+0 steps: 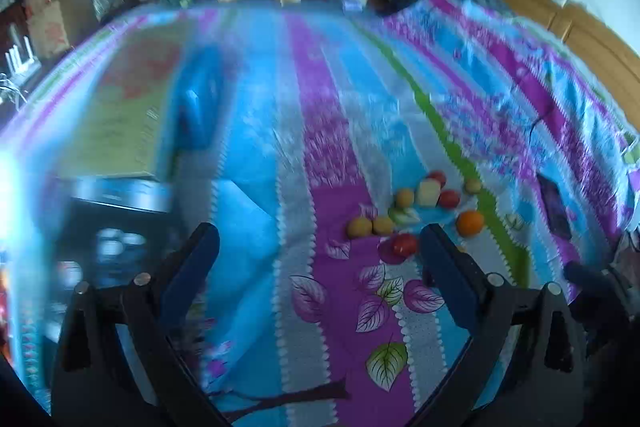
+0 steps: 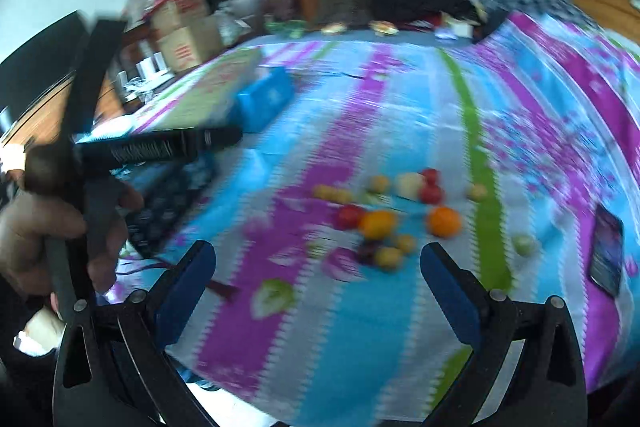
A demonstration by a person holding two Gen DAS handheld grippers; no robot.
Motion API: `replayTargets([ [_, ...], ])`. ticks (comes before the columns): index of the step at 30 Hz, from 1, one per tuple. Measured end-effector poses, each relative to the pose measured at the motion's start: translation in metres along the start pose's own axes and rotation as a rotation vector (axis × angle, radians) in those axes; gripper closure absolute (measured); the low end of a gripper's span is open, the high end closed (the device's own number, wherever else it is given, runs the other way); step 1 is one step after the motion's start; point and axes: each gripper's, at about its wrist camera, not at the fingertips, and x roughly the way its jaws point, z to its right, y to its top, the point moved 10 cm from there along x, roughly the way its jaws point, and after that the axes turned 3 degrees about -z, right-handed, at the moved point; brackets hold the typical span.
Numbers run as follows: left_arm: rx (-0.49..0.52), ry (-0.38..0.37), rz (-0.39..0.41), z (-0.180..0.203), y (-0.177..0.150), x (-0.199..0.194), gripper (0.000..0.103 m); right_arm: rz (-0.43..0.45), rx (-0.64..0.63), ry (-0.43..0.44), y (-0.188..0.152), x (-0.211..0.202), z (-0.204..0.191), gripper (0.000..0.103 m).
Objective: Organize fruits
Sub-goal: 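Withdraw both tools from the basket back toward the fruits on the bed, then grasp a yellow plum with the left tool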
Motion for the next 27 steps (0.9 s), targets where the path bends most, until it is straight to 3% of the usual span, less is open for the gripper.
replayTargets([
  [3,0.001,-0.062,-0.079,0.008,-0.004,0.042,0.024,-0.013,0.046,-0.021,-0.001,0.0,0.027,0.0],
  [4,0.007,-0.062,-0.114,0.011,-0.007,0.057,0.035,-0.02,0.056,-0.029,-0.001,0.0,0.034,0.0],
  [8,0.065,-0.073,-0.212,0.022,-0.022,0.09,0.067,-0.06,0.09,-0.024,-0.005,0.009,0.052,0.01],
  [18,0.099,-0.134,-0.244,0.033,-0.036,0.107,0.067,-0.111,0.134,-0.01,-0.012,0.032,0.073,0.017],
  [27,0.102,-0.14,-0.181,0.034,-0.021,0.121,0.065,-0.129,0.112,0.017,-0.015,0.041,0.072,0.029],
])
